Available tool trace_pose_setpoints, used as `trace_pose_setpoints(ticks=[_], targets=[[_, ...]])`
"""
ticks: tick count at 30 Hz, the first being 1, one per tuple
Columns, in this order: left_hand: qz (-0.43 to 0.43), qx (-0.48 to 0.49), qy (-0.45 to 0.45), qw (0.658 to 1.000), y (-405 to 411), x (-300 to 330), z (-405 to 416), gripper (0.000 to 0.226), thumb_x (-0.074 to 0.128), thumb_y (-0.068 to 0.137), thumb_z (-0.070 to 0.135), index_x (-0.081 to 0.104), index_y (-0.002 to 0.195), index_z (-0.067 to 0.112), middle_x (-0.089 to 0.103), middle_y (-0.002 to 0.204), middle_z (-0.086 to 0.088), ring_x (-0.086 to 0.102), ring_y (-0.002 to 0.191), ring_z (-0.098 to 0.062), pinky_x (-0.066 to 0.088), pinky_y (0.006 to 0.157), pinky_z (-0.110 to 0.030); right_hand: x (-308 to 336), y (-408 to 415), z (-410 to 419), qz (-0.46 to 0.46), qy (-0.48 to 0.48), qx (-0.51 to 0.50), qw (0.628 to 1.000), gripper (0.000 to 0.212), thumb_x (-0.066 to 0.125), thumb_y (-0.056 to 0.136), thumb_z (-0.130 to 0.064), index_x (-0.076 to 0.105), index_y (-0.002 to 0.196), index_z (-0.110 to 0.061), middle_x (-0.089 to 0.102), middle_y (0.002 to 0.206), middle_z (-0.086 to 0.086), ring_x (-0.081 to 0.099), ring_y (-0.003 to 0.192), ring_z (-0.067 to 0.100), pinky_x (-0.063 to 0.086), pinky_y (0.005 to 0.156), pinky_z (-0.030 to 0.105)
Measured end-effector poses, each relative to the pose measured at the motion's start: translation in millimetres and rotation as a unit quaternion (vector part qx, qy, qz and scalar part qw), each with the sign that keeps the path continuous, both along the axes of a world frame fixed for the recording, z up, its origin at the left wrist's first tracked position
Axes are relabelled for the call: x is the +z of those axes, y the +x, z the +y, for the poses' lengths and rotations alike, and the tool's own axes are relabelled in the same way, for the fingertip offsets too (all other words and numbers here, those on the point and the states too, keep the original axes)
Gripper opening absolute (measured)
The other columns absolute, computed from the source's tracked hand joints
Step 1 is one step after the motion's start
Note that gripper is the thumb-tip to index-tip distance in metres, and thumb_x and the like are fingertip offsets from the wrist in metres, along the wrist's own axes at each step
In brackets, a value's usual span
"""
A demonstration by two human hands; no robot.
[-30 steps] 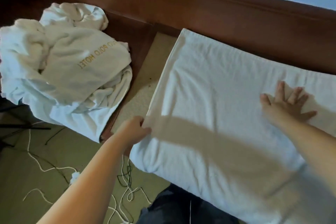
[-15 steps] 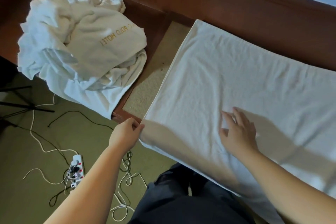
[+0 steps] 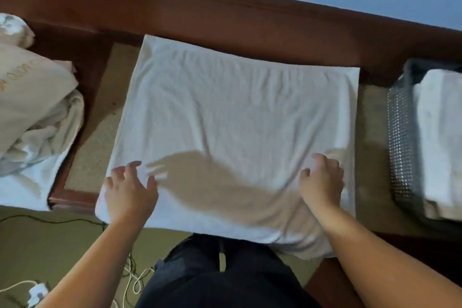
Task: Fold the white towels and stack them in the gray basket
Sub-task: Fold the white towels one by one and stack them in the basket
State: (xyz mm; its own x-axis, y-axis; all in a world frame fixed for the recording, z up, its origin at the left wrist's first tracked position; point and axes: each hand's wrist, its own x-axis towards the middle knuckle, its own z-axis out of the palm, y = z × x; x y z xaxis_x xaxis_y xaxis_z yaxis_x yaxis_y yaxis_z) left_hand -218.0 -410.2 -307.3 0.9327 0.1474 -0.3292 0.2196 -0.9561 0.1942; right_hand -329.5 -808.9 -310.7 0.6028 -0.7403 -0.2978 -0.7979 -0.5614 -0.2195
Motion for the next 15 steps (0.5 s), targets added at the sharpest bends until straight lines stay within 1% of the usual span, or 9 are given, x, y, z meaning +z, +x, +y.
trace_pose_setpoints(ticks=[1, 3, 5, 7, 8, 10, 12, 15], targets=[[0.006, -0.066, -0.018, 0.998, 0.5, -2.2, -24.1, 0.056, 0.064, 0.095, 0.045, 0.048, 0.145, 0.025, 0.045, 0.146, -0.015, 0.041, 0.129, -0.042, 0.044, 0.102, -0.056, 2.7, -12.4, -10.1, -0.003, 0.0, -0.049, 0.999, 0.048, 0.062, 0.092, -0.018, 0.056, 0.14, -0.016, 0.051, 0.139, 0.02, 0.044, 0.129, 0.042, 0.042, 0.102, 0.052], [0.029, -0.197, -0.025, 0.98, -2.9, -5.9, -73.4, 0.066, 0.065, 0.092, 0.058, 0.042, 0.15, 0.033, 0.041, 0.153, -0.006, 0.04, 0.135, -0.036, 0.046, 0.102, -0.053, 6.6, -35.5, -31.1, 0.007, 0.006, -0.135, 0.991, 0.048, 0.06, 0.094, -0.018, 0.053, 0.142, -0.014, 0.049, 0.14, 0.023, 0.043, 0.13, 0.044, 0.04, 0.105, 0.053], [0.054, -0.304, -0.007, 0.951, -11.7, -9.6, -118.9, 0.077, 0.06, 0.09, 0.07, 0.031, 0.155, 0.042, 0.028, 0.163, 0.001, 0.032, 0.145, -0.03, 0.044, 0.108, -0.051, 5.4, -54.3, -50.3, 0.015, 0.03, -0.195, 0.98, 0.047, 0.059, 0.097, -0.024, 0.05, 0.142, -0.016, 0.047, 0.14, 0.022, 0.045, 0.129, 0.044, 0.042, 0.103, 0.055], [0.075, -0.378, 0.027, 0.922, -25.2, -13.1, -155.8, 0.083, 0.051, 0.089, 0.078, 0.019, 0.159, 0.045, 0.009, 0.171, 0.0, 0.02, 0.153, -0.028, 0.037, 0.115, -0.05, 2.7, -69.2, -66.0, -0.004, 0.079, -0.211, 0.974, 0.041, 0.058, 0.098, -0.032, 0.053, 0.136, -0.019, 0.053, 0.136, 0.016, 0.055, 0.119, 0.038, 0.05, 0.098, 0.053], [0.084, -0.391, 0.048, 0.915, -32.2, -14.6, -169.7, 0.085, 0.048, 0.09, 0.08, 0.014, 0.16, 0.046, 0.001, 0.172, -0.003, 0.014, 0.156, -0.03, 0.032, 0.118, -0.051, 1.5, -75.2, -72.7, -0.017, 0.108, -0.204, 0.973, 0.035, 0.058, 0.098, -0.034, 0.057, 0.13, -0.019, 0.06, 0.13, 0.012, 0.059, 0.11, 0.033, 0.052, 0.093, 0.048], [0.099, -0.376, 0.074, 0.918, -44.2, -17.0, -189.3, 0.084, 0.045, 0.091, 0.08, 0.01, 0.159, 0.047, -0.008, 0.173, -0.008, 0.007, 0.158, -0.035, 0.027, 0.121, -0.053, 1.0, -84.0, -82.7, -0.029, 0.152, -0.192, 0.969, 0.027, 0.059, 0.1, -0.034, 0.062, 0.122, -0.018, 0.068, 0.118, 0.006, 0.06, 0.098, 0.024, 0.049, 0.081, 0.036], [0.109, -0.342, 0.07, 0.931, -51.9, -18.5, -199.9, 0.08, 0.048, 0.092, 0.077, 0.015, 0.157, 0.045, -0.01, 0.172, -0.01, 0.002, 0.158, -0.037, 0.026, 0.121, -0.055, -0.8, -89.7, -90.6, -0.047, 0.188, -0.203, 0.96, 0.023, 0.061, 0.101, -0.031, 0.063, 0.119, -0.017, 0.068, 0.114, 0.005, 0.06, 0.095, 0.022, 0.045, 0.076, 0.033], [0.124, -0.316, 0.045, 0.939, -54.7, -19.0, -203.8, 0.078, 0.056, 0.092, 0.072, 0.02, 0.155, 0.045, -0.014, 0.173, -0.009, -0.002, 0.159, -0.037, 0.026, 0.122, -0.058, -2.3, -93.4, -99.5, -0.055, 0.241, -0.204, 0.947, 0.014, 0.064, 0.101, -0.028, 0.062, 0.112, -0.019, 0.065, 0.11, 0.004, 0.06, 0.096, 0.022, 0.045, 0.078, 0.033]])
